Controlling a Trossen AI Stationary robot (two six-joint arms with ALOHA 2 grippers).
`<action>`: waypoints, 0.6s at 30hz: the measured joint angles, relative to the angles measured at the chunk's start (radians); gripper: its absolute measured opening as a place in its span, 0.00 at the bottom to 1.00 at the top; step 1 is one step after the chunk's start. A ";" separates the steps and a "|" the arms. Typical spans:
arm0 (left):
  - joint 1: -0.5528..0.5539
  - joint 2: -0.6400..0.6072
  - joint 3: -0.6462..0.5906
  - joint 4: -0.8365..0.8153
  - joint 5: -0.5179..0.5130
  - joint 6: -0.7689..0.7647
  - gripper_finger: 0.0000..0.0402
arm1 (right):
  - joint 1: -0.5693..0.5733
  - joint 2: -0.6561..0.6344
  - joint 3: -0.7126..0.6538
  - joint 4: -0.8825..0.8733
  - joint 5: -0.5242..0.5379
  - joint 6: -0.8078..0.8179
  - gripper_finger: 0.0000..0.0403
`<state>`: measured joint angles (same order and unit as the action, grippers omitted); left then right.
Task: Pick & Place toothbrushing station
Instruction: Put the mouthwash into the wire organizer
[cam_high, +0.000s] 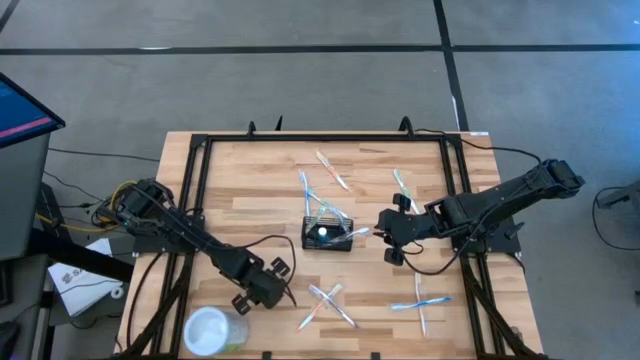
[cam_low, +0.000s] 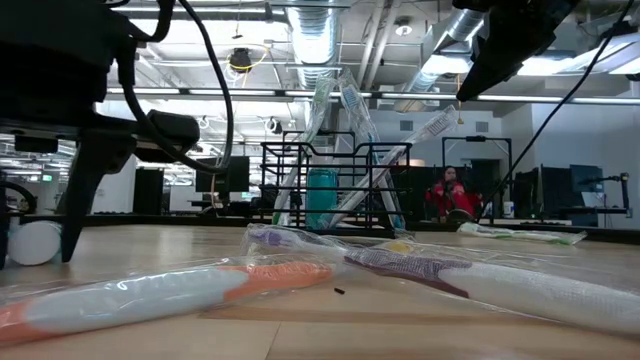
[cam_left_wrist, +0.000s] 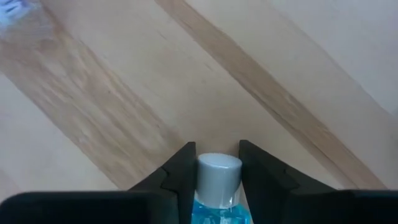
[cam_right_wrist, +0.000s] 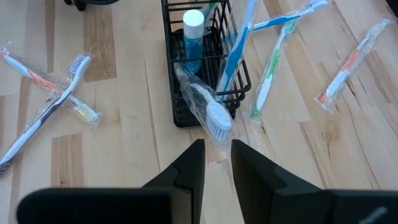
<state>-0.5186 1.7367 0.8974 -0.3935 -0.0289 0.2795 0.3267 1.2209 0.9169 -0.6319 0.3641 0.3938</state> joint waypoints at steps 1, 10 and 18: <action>0.001 0.000 0.000 0.000 0.000 0.000 0.23 | 0.000 0.000 0.000 0.000 0.000 0.000 0.17; 0.009 0.000 0.000 -0.001 -0.009 0.000 0.24 | 0.000 0.000 0.000 0.000 0.000 0.000 0.17; 0.015 -0.022 -0.006 0.014 -0.062 -0.049 0.23 | 0.000 0.000 0.000 0.001 0.000 0.000 0.17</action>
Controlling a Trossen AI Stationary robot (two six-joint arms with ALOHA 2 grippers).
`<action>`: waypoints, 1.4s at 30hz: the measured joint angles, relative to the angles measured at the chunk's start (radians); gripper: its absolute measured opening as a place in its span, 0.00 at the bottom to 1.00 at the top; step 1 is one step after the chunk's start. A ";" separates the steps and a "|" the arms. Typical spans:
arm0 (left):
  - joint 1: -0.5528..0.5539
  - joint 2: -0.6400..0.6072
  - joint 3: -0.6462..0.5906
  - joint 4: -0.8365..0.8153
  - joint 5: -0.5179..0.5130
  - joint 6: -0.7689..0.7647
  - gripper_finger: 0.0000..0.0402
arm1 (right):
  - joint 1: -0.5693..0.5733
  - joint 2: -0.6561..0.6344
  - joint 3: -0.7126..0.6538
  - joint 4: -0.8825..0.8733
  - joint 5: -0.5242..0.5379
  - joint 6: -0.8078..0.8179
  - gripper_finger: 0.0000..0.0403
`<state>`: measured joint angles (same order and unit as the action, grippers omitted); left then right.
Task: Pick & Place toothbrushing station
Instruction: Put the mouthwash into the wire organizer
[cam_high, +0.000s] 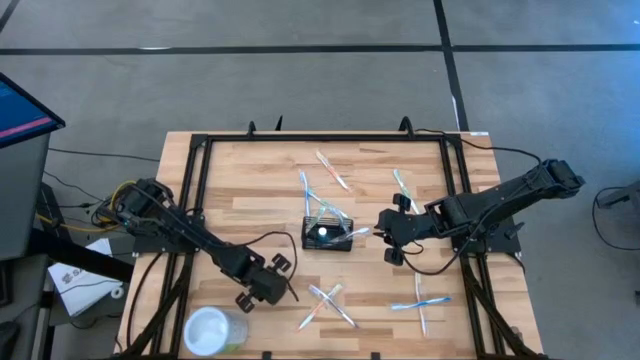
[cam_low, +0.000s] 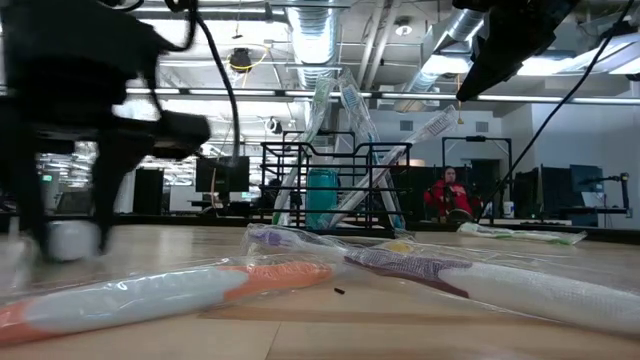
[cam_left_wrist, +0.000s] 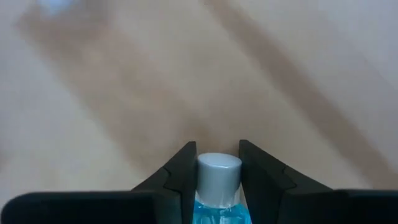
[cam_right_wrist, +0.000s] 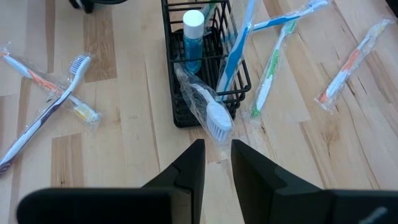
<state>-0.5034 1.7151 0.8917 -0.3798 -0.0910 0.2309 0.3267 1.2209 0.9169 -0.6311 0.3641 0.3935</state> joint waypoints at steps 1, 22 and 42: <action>0.004 -0.008 0.000 0.002 -0.022 -0.013 0.23 | 0.000 0.000 0.000 0.000 0.000 0.000 0.17; 0.087 -0.176 0.003 0.613 -0.147 -0.142 0.23 | 0.000 0.000 0.000 0.035 0.001 0.000 0.17; 0.226 -0.160 -0.227 1.370 -0.195 -0.189 0.23 | 0.000 0.000 0.000 0.034 0.087 -0.011 0.17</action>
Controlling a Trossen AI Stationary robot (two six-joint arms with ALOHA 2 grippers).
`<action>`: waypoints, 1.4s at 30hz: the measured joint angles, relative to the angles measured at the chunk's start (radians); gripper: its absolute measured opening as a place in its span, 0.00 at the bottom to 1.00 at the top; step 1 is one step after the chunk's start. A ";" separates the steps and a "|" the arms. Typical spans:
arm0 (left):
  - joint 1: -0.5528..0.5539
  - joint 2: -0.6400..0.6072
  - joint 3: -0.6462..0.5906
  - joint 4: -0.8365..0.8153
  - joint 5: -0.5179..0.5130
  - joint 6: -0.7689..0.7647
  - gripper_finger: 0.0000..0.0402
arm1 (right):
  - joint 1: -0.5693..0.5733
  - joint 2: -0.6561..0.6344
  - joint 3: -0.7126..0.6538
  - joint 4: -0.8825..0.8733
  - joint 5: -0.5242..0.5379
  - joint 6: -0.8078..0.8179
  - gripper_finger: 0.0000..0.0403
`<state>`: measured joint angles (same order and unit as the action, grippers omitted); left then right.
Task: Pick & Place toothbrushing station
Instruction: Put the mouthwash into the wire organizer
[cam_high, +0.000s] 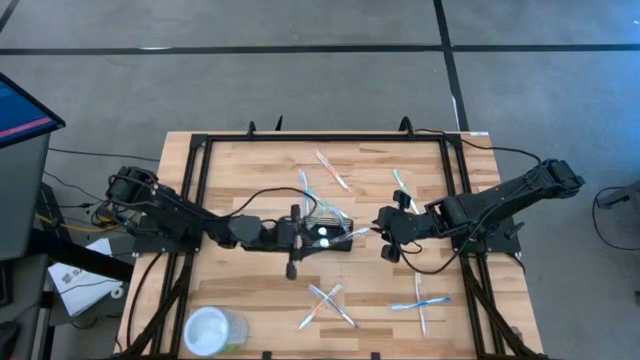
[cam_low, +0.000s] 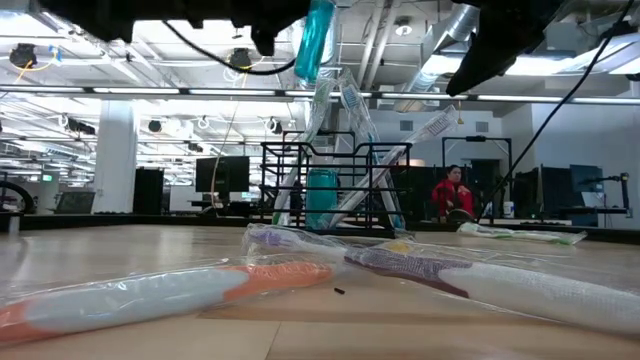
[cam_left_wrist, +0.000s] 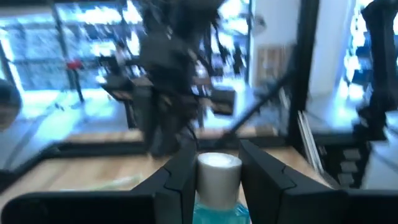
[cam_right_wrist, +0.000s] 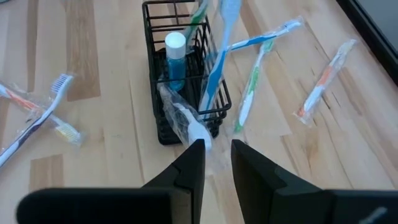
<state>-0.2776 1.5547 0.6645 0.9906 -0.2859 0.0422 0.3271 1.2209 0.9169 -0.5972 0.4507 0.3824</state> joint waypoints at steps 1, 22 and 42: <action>0.003 0.002 -0.019 0.043 -0.016 -0.002 0.23 | 0.000 0.000 0.000 0.000 0.000 0.000 0.17; 0.027 0.348 -0.051 0.552 -0.186 -0.038 0.23 | 0.000 0.000 0.000 0.029 0.000 -0.043 0.17; 0.034 0.468 0.055 0.564 -0.312 0.008 0.23 | 0.000 0.000 0.000 0.029 0.000 -0.049 0.17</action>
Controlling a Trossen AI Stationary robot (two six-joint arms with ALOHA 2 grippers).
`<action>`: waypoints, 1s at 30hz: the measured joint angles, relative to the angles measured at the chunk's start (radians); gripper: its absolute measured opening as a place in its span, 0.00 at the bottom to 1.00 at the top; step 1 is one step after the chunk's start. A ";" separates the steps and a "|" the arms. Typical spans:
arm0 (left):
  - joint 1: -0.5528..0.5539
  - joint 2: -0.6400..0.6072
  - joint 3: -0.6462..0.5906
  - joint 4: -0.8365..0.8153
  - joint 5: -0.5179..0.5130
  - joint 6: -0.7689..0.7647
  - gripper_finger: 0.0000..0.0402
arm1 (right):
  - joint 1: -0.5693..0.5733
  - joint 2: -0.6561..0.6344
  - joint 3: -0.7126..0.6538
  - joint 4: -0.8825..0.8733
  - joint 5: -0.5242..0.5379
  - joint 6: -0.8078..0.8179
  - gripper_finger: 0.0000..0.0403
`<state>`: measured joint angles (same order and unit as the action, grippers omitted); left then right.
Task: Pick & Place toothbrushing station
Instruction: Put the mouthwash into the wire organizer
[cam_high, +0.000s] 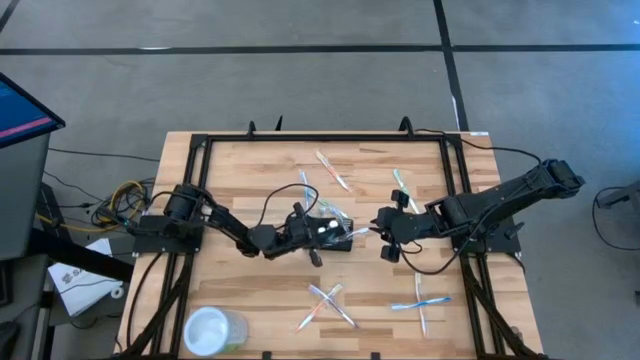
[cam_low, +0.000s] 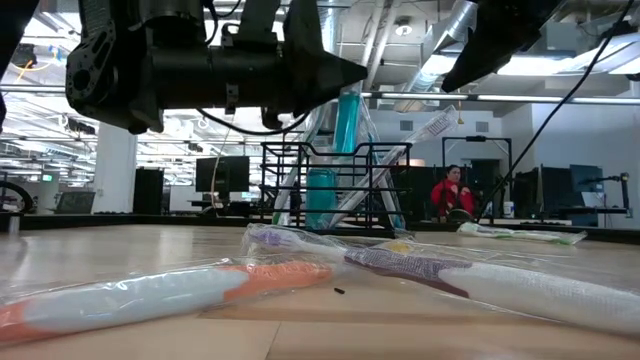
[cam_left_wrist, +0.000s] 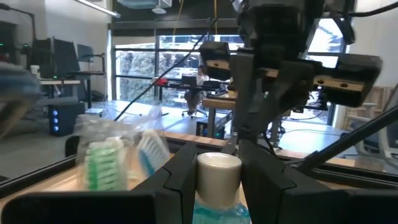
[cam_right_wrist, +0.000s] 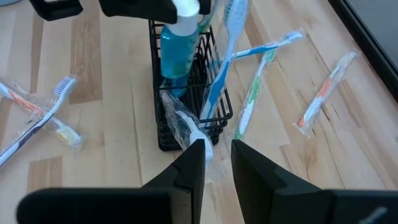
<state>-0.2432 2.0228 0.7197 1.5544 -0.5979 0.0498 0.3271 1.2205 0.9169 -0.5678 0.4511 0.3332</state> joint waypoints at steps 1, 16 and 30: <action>0.000 0.000 0.000 -0.001 -0.007 0.000 0.23 | 0.000 0.000 0.000 0.000 0.000 0.000 0.17; 0.008 0.000 0.001 -0.003 -0.024 -0.050 0.23 | 0.000 0.000 0.000 0.002 0.008 -0.003 0.17; 0.002 0.000 0.013 -0.050 -0.049 -0.060 0.23 | 0.000 0.000 0.000 0.008 0.008 -0.003 0.17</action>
<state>-0.2409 2.0229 0.7322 1.5047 -0.6464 -0.0104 0.3267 1.2209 0.9169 -0.5598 0.4587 0.3305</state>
